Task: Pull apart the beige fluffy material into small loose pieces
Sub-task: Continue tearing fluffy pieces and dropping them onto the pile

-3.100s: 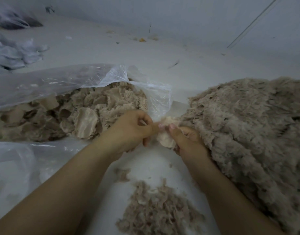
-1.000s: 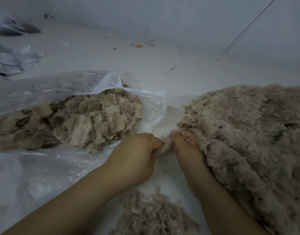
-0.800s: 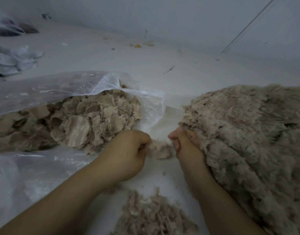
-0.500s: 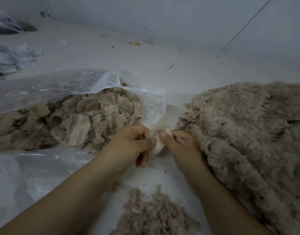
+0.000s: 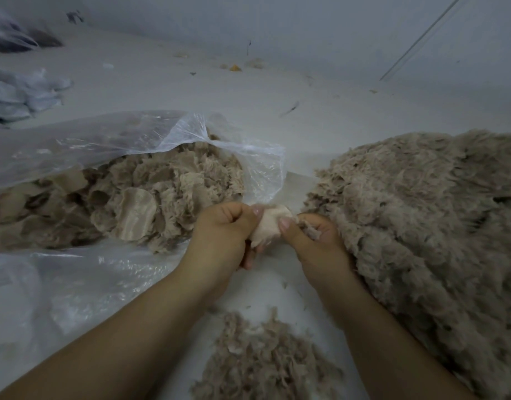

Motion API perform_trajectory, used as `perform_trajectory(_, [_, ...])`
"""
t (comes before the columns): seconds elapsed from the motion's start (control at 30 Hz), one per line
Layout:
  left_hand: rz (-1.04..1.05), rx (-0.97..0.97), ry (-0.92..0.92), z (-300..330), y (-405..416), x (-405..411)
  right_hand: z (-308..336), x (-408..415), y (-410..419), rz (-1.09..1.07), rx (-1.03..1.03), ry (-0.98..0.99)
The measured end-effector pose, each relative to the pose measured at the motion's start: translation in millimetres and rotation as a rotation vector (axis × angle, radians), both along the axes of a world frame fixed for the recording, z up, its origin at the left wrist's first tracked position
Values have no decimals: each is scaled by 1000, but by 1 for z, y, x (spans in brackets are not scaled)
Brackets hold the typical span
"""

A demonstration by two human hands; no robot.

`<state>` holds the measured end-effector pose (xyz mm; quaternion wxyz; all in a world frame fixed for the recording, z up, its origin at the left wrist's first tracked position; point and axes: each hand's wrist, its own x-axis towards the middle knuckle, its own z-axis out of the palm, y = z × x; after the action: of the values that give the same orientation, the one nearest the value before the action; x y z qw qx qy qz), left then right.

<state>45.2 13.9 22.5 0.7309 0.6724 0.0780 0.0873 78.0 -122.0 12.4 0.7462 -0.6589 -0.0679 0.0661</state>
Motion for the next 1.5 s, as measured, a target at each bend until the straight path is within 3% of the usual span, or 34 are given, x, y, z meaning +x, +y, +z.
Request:
perform_trajectory(0.23, [-107,103,-47,6,0,10,0,-1,-2,130,11,-87])
perform_trajectory(0.43, [151,3,13,0,10,20,-3,1,-1,81,37,-63])
perform_trajectory(0.63, [-314,-15,112,-4,20,5,1,-1,1,1,95,11])
perform_trajectory(0.8, [-49,-191,60,-4,21,10,4,-2,0,-13,172,99])
perform_trajectory(1.03, [-113,29,-58,1,12,6,2,0,0,7,64,-5])
perform_trajectory(1.1, [39,136,-126,7,16,11,1,1,0,-4,52,-33])
perform_trajectory(1.17, [246,365,-216,15,31,18,0,3,0,-32,33,-38])
perform_trajectory(1.27, [434,1172,-240,25,59,22,-2,5,1,-81,12,-25])
perform_trajectory(1.33, [403,1529,-11,27,66,23,-3,5,1,-103,19,-9])
perform_trajectory(1.4, [272,1585,158,28,63,22,-3,5,2,-129,23,-1])
perform_trajectory(1.5, [237,1608,66,33,53,19,-4,5,0,-156,28,8])
